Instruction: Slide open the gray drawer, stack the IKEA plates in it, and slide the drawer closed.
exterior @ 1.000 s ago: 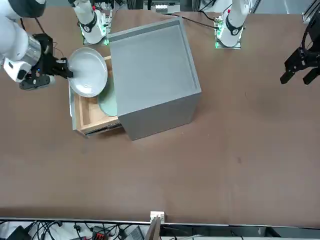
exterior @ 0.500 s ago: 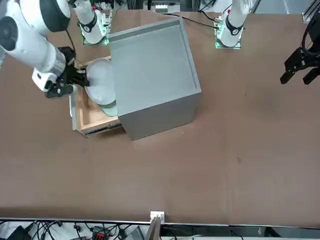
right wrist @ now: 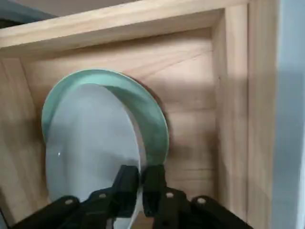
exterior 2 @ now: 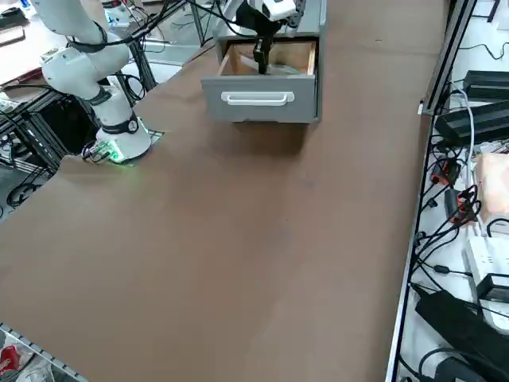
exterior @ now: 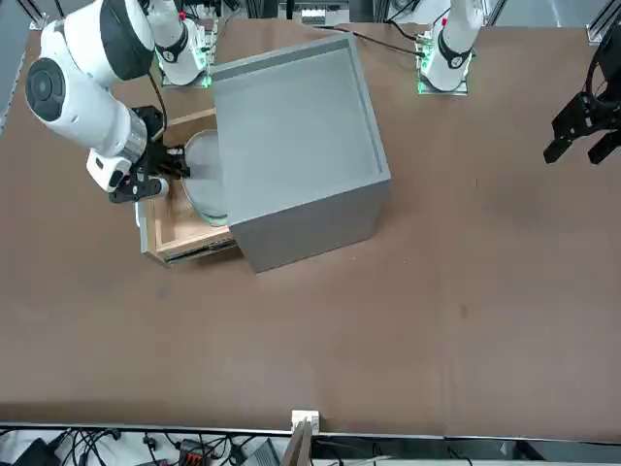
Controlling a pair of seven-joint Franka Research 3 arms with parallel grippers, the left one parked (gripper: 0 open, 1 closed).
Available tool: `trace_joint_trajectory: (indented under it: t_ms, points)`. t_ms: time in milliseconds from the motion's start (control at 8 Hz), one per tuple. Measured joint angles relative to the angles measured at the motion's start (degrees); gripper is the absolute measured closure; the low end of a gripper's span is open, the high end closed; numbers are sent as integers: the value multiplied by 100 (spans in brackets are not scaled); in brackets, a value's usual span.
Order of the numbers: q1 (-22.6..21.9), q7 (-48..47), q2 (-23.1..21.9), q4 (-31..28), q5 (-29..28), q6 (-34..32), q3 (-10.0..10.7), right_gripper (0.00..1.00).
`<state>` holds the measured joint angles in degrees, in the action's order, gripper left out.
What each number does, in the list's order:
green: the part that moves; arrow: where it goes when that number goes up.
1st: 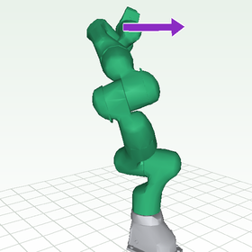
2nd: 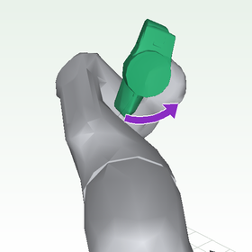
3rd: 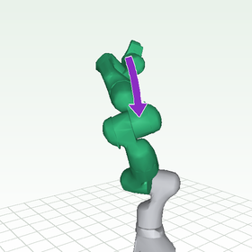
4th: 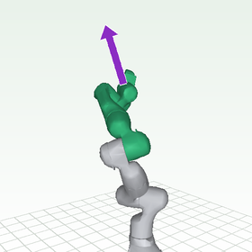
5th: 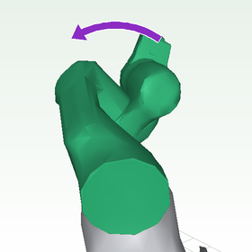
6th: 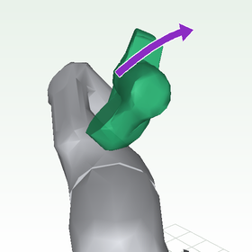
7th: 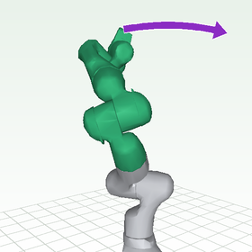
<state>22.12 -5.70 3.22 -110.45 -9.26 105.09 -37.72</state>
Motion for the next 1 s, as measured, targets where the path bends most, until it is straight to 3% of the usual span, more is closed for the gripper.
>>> trace_joint_trajectory:
  t_ms: [500, 625, 750, 1000]
  points:
    - [-50, -63, 76, 285, 182, -35, 59, 9]
    - [-12, -62, 73, 578, 434, -309, 139, 1]
    - [130, 51, 69, 880, 757, -617, 201, 0]
    - [717, 1050, 85, 1084, 1032, -854, 276, 9]
